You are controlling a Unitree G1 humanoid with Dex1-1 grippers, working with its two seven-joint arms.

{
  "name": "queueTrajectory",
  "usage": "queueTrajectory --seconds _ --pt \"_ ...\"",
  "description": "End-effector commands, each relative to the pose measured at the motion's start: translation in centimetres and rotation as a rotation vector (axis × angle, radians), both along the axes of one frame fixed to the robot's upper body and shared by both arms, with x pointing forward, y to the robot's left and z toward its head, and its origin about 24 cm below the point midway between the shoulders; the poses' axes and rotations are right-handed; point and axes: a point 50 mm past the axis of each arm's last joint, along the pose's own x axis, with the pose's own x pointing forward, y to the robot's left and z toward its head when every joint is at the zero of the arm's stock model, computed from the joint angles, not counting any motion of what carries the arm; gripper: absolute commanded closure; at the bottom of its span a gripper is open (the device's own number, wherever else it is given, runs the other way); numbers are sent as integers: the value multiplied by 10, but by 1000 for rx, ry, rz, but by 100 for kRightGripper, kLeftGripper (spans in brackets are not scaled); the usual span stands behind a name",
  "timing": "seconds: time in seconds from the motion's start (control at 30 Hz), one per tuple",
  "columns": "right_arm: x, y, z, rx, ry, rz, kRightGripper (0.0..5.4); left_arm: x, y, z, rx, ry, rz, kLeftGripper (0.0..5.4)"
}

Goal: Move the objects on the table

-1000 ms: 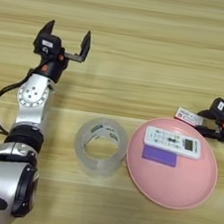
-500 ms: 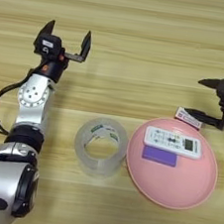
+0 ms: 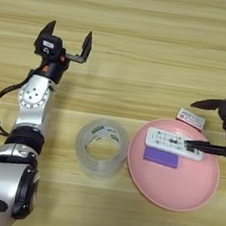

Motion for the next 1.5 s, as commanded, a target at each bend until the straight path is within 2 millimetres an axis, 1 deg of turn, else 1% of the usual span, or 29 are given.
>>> queueTrajectory --seconds 0.03,0.47,0.6,0.73,0.8,1.03,1.27,1.37,1.5 --pt "-4 -2 -3 -35 30 21 6 2 -4 3 11 -12 -11 0" --pt "-6 -1 -19 -71 100 15 6 3 -3 3 10 -10 -10 0" --pt "0 1 -19 -57 108 -24 6 3 -3 4 10 -12 -11 0" --pt "9 2 -21 -49 123 -117 6 3 -3 4 11 -12 -10 0" --pt "11 2 -22 -50 137 -135 6 2 -3 3 12 -13 -12 0" --pt "9 2 -30 -73 201 -164 6 2 -4 3 13 -14 -13 0" --pt "5 3 -37 -99 264 -158 6 2 -4 4 14 -15 -14 0" --pt "5 2 -41 -107 317 -191 6 2 -4 3 13 -15 -14 0" --pt "7 3 -42 -115 343 -218 6 2 -4 4 14 -16 -15 0"
